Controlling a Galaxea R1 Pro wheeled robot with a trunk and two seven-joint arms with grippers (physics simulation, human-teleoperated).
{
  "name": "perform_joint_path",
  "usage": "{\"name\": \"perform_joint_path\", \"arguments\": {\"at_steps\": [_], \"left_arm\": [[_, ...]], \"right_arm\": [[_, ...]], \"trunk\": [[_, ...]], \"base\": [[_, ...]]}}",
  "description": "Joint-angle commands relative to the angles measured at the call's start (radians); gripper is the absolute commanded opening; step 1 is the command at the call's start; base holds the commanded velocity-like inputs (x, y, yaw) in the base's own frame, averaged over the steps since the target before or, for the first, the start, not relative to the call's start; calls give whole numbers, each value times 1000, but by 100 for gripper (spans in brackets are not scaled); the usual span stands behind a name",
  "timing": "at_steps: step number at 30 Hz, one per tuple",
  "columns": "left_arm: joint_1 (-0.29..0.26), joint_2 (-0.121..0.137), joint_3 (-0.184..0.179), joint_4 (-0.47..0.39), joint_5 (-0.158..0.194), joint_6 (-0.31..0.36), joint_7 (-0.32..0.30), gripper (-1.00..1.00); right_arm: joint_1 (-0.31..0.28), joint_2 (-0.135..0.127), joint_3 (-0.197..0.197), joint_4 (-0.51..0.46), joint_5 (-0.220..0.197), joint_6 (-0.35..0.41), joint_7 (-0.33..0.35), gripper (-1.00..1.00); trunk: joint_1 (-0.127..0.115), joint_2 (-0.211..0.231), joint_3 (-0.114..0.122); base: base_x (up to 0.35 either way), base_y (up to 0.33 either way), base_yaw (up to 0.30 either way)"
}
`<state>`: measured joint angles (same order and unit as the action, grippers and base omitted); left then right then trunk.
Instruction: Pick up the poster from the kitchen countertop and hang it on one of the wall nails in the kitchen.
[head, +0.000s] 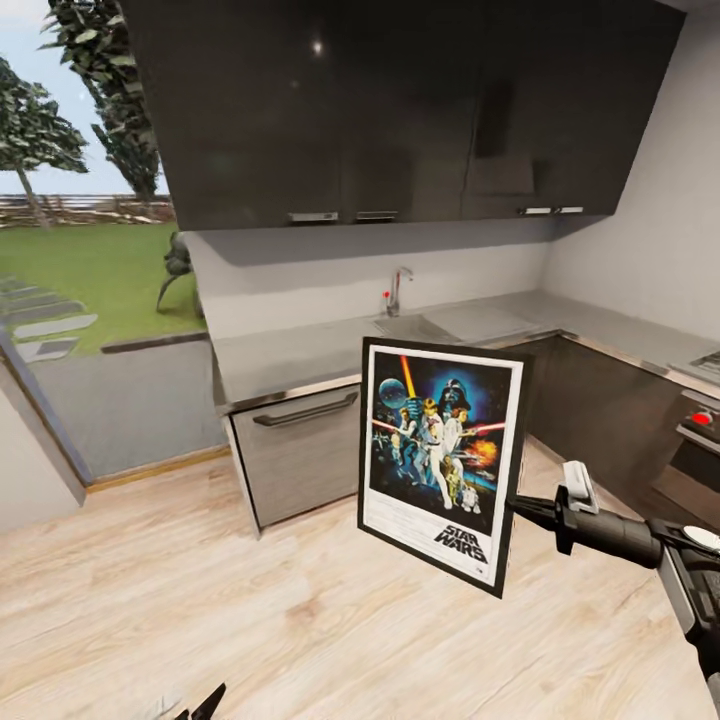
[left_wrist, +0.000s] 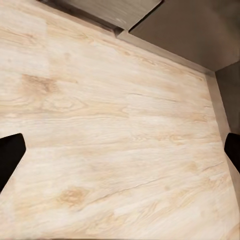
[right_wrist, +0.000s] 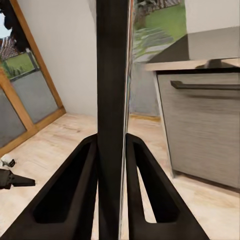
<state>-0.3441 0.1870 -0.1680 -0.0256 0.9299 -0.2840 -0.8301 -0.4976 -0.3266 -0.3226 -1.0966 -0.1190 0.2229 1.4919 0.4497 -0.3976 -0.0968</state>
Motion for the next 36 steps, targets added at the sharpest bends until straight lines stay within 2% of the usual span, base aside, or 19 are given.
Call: {"name": "perform_joint_path", "arguments": {"at_steps": [1, 27, 36], "left_arm": [[-1, 0, -8, 1, 6, -6, -1, 100], [-1, 0, -8, 1, 6, -6, -1, 100], [-1, 0, -8, 1, 6, -5, -1, 100]], "right_arm": [[-1, 0, 1, 0, -2, 15, 7, -100], [-1, 0, 7, 0, -2, 15, 7, -100], [-1, 0, 7, 0, -2, 15, 7, -100]], "trunk": [[0, -2, -2], [0, -2, 34], [0, -2, 37]], "base": [[-161, 174, 97], [-13, 16, 8], [-1, 206, 111]]}}
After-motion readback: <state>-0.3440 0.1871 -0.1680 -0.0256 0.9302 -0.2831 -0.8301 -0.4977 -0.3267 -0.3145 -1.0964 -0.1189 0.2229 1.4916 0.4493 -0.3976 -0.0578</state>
